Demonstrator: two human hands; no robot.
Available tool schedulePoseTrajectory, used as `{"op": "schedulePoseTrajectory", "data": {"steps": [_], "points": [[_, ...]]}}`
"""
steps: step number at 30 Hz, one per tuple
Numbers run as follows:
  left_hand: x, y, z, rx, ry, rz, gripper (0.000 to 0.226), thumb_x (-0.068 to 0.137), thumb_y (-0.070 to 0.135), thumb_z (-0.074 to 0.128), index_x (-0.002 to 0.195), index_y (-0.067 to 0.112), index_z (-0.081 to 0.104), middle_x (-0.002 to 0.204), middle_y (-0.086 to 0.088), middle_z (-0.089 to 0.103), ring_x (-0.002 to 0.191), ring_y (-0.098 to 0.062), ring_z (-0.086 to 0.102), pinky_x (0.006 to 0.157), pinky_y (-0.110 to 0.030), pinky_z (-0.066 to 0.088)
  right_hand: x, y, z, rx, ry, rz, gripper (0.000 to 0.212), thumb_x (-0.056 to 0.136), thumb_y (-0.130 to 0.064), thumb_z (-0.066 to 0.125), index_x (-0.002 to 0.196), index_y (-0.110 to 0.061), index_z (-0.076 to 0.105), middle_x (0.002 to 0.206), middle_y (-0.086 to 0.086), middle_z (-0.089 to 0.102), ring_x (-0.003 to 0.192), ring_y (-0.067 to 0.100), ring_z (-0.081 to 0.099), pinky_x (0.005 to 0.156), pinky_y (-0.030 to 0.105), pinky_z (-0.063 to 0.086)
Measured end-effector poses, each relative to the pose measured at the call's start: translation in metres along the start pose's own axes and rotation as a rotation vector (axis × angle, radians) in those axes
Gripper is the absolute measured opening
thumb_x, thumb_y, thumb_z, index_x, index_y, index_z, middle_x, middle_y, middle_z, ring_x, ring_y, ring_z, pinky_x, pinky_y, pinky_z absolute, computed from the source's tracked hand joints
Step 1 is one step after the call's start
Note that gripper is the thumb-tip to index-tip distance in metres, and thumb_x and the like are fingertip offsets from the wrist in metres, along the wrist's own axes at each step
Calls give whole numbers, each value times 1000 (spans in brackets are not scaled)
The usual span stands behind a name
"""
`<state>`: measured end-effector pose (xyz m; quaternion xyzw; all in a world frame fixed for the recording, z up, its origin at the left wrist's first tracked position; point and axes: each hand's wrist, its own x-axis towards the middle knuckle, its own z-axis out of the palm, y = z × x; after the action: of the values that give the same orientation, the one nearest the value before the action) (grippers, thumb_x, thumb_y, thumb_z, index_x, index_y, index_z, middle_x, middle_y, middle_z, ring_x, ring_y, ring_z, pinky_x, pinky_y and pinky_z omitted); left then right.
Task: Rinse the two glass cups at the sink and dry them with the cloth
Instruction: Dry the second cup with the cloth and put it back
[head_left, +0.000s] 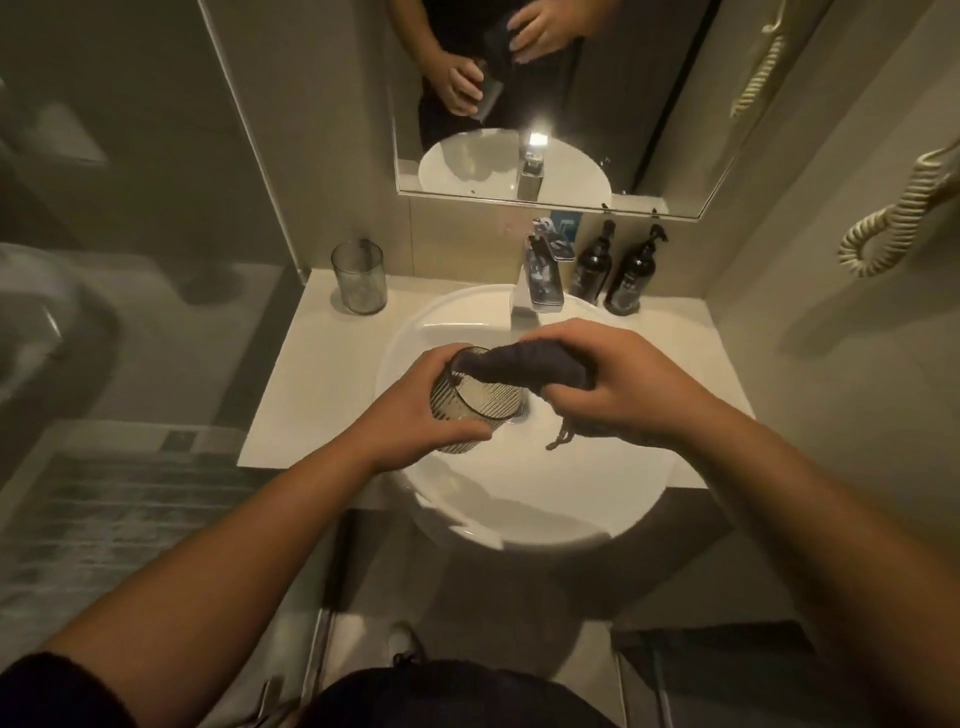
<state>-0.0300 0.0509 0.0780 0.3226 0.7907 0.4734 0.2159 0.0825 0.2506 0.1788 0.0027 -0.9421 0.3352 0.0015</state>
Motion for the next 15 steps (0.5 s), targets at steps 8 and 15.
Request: {"op": "schedulePoseTrajectory", "data": {"steps": [8,15], "points": [[30,14,-38,62,-203,125,91,63,55,77,143,36,38,139,10,48,123,-12,52,101,-33,52,45,-18,19,-376,-347,-117,37,84,-19,69,117,-31,55,114,-13,60,92,7,54,73,20,48],[50,22,-51,125,-322,223,85,71,48,79,145,33,41,130,13,51,118,-13,54,95,-31,54,51,-14,34,-306,-302,-21,24,81,-18,72,99,-22,57,94,-10,58,77,6,48,62,17,40]]}}
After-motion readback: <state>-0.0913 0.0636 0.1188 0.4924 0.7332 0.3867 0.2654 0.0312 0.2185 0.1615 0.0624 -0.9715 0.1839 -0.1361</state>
